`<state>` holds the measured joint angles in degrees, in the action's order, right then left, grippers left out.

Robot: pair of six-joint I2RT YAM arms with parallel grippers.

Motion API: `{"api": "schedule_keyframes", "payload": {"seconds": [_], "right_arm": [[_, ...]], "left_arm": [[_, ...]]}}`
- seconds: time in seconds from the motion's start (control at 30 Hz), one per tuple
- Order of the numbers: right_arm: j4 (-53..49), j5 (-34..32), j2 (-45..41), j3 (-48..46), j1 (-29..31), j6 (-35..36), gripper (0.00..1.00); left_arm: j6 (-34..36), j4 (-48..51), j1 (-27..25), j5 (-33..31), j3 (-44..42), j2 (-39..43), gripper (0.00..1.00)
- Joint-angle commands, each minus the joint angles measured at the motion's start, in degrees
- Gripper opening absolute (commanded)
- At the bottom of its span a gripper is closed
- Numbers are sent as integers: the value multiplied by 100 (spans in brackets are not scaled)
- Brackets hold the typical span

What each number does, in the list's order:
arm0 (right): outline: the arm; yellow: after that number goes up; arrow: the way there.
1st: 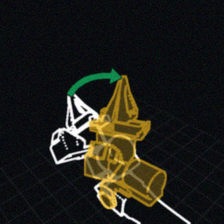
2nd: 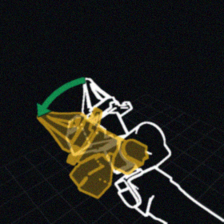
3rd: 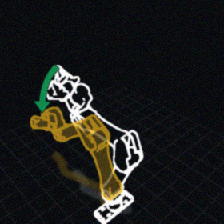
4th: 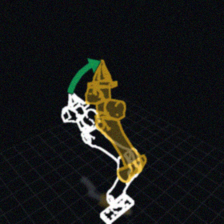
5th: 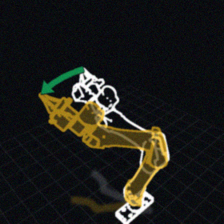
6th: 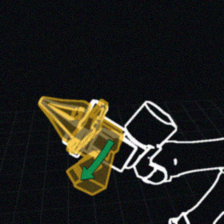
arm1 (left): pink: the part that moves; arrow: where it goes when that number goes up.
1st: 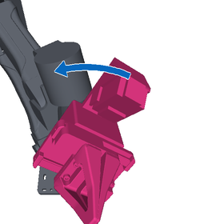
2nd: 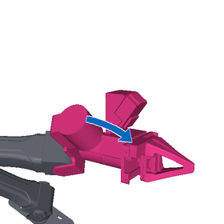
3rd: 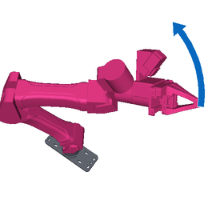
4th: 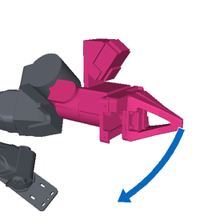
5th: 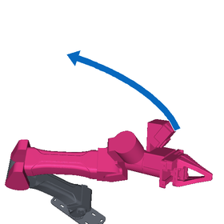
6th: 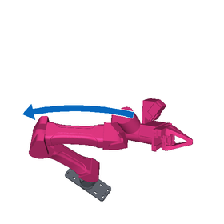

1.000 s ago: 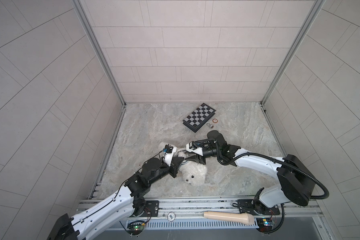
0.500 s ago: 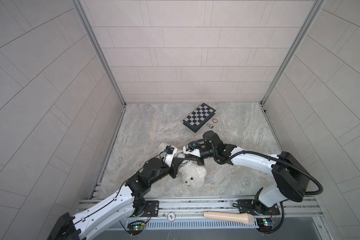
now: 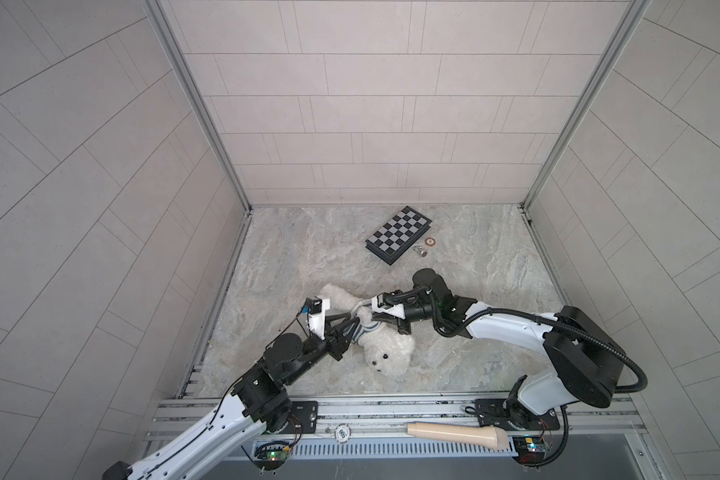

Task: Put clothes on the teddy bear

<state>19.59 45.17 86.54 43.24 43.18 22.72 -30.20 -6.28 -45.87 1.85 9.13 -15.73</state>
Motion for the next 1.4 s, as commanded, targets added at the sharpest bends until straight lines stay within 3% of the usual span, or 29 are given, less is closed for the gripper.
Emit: {"api": "schedule_keyframes", "payload": {"seconds": [0.0,0.33,0.5,0.7,0.8,0.93,1.13,1.37], "right_arm": [[329,356,-190,-139,-14,164,0],[706,418,-190,-246,-42,91,0],[754,449,-154,-253,-63,65,0],[1006,488,-182,-334,-86,-72,0],[1053,493,-207,-350,-92,-95,0],[1057,481,-284,-382,-102,-100,0],[1450,484,-418,-539,-155,-283,0],[2345,611,-458,-716,-228,-840,0]], "left_arm": [[-370,515,78,-790,-91,92,38],[-732,-221,706,-43,22,-1681,34],[-564,-871,737,422,81,-2335,40],[-464,-1162,737,480,101,-2868,40],[-401,-1301,737,512,157,-3107,18],[-387,-1371,737,457,133,-3135,2],[-268,-788,766,-57,148,-2980,0],[-220,101,939,-524,450,-3402,0]]}}
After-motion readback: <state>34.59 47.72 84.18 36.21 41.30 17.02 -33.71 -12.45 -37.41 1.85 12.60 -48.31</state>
